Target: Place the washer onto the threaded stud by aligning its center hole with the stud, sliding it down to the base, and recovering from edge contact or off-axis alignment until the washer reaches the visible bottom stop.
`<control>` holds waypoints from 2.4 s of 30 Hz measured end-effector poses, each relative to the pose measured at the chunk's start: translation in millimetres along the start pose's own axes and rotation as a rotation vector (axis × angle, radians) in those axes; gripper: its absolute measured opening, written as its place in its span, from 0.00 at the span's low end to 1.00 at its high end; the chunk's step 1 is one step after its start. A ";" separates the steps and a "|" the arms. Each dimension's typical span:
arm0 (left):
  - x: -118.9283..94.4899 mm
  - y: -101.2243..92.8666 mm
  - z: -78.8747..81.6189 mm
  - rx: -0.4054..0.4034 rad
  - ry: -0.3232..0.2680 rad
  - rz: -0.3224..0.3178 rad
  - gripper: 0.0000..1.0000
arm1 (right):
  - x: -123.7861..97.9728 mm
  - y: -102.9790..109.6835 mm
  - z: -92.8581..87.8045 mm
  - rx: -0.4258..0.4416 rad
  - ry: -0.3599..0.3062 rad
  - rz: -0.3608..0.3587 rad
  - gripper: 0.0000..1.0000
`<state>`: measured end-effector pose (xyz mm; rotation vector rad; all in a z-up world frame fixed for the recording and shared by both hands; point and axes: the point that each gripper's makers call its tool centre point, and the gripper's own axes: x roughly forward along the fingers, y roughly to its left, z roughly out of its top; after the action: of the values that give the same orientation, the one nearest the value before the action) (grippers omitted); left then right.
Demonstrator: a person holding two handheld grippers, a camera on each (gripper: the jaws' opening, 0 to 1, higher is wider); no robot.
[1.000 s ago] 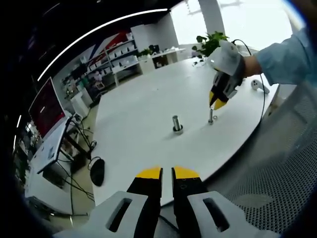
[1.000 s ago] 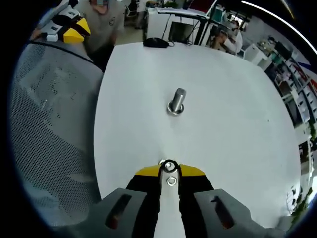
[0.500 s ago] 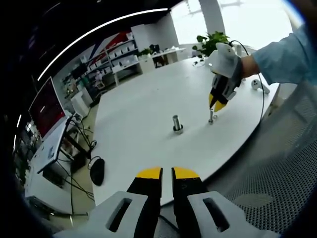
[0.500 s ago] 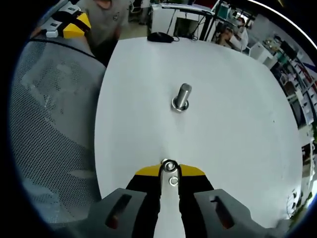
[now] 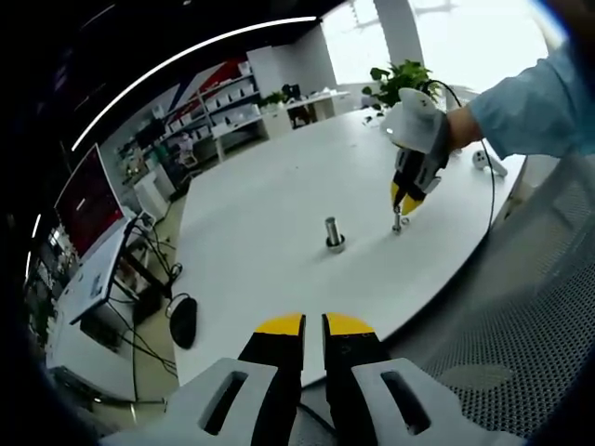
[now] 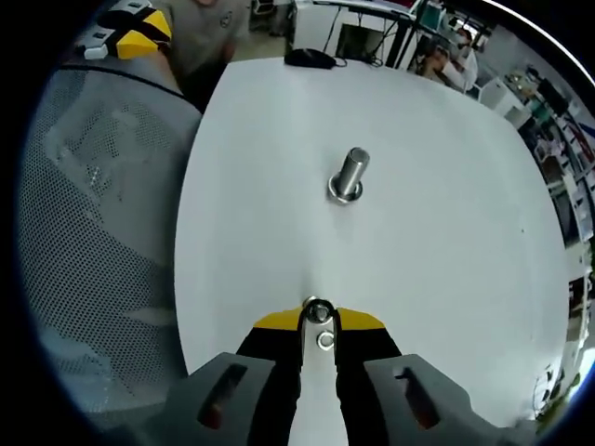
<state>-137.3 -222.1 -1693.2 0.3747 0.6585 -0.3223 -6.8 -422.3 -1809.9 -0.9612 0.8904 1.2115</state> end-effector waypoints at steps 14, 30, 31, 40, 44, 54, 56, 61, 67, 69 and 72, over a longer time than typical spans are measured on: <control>0.0 1.0 -0.7 -0.010 0.004 0.004 0.05 | 27.0 3.1 -11.3 0.005 0.039 0.033 0.13; -0.3 2.3 1.7 -0.018 -0.011 0.007 0.04 | 28.3 8.8 -15.9 0.050 0.008 0.069 0.26; -0.4 2.2 1.7 -0.017 -0.011 0.007 0.04 | 28.0 10.6 -18.6 0.062 0.012 0.072 0.26; -0.5 2.0 2.8 -0.014 -0.016 0.005 0.04 | 20.7 8.4 -34.4 0.141 -0.005 0.058 0.24; -0.5 1.5 2.9 -0.013 -0.016 0.004 0.04 | 20.2 -2.1 -41.0 0.194 -0.009 0.036 0.23; -0.8 2.3 3.8 -0.015 -0.023 0.007 0.04 | 27.9 -8.8 -43.4 0.209 0.010 0.032 0.21; -1.3 2.4 4.3 -0.016 -0.026 0.008 0.04 | 29.1 -8.4 -44.3 0.201 0.017 0.033 0.21; -0.5 2.6 3.4 -0.016 -0.020 0.008 0.04 | 29.2 -9.3 -46.5 0.212 0.011 0.035 0.18; -0.3 2.4 2.8 -0.017 -0.017 0.007 0.04 | 29.5 -10.3 -47.3 0.203 -0.008 0.021 0.14; -0.3 2.3 2.6 -0.016 -0.016 0.006 0.04 | 29.5 -9.9 -47.0 0.207 -0.010 0.019 0.13; -0.2 2.1 2.4 -0.015 -0.014 0.005 0.04 | 29.9 -10.6 -46.9 0.213 -0.007 0.019 0.13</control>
<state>-135.4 -221.2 -1690.8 0.3594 0.6457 -0.3149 5.8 -457.1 -1852.7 -0.7786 1.0034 1.1099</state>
